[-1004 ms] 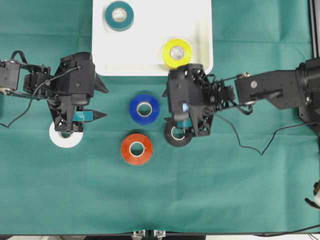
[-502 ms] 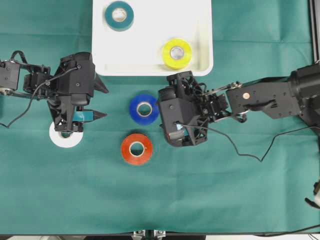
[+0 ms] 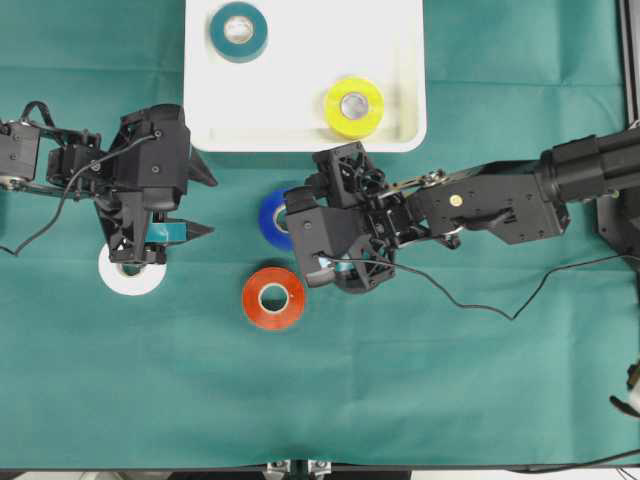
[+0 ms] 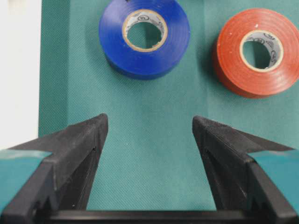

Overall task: Put the tape alternately from left to right into the white case.
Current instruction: 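Move the right gripper over the blue tape roll and grasp it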

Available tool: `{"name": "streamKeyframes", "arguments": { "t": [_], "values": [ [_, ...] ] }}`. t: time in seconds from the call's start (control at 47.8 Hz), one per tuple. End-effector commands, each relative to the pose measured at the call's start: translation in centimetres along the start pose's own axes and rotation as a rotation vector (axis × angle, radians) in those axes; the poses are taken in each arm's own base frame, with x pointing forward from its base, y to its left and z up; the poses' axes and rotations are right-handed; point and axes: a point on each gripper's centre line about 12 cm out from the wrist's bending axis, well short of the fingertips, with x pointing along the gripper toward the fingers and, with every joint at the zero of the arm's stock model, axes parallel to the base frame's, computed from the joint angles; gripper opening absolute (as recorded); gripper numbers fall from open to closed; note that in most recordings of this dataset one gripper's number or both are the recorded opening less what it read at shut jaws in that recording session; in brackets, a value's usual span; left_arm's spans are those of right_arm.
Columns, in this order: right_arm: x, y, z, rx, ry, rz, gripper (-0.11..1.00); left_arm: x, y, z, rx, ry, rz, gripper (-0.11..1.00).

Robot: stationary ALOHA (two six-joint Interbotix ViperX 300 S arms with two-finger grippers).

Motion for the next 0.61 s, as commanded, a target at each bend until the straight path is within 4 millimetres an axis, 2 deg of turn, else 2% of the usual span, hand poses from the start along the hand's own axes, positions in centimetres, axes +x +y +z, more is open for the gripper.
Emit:
{"name": "streamKeyframes", "arguments": {
  "t": [0.0, 0.272, 0.586],
  "values": [
    [-0.4, 0.1, 1.3, -0.004, -0.036, 0.000, 0.75, -0.3, -0.2, 1.0, -0.001, -0.032, -0.004, 0.94],
    [1.3, 0.6, 1.4, -0.013, -0.016, 0.006, 0.75, -0.3, -0.2, 0.9, 0.001, -0.030, -0.004, 0.94],
    [2.0, 0.7, 1.3, -0.014, -0.008, 0.008, 0.75, -0.3, -0.1, 0.9, 0.001, -0.029, -0.004, 0.94]
  ]
}}
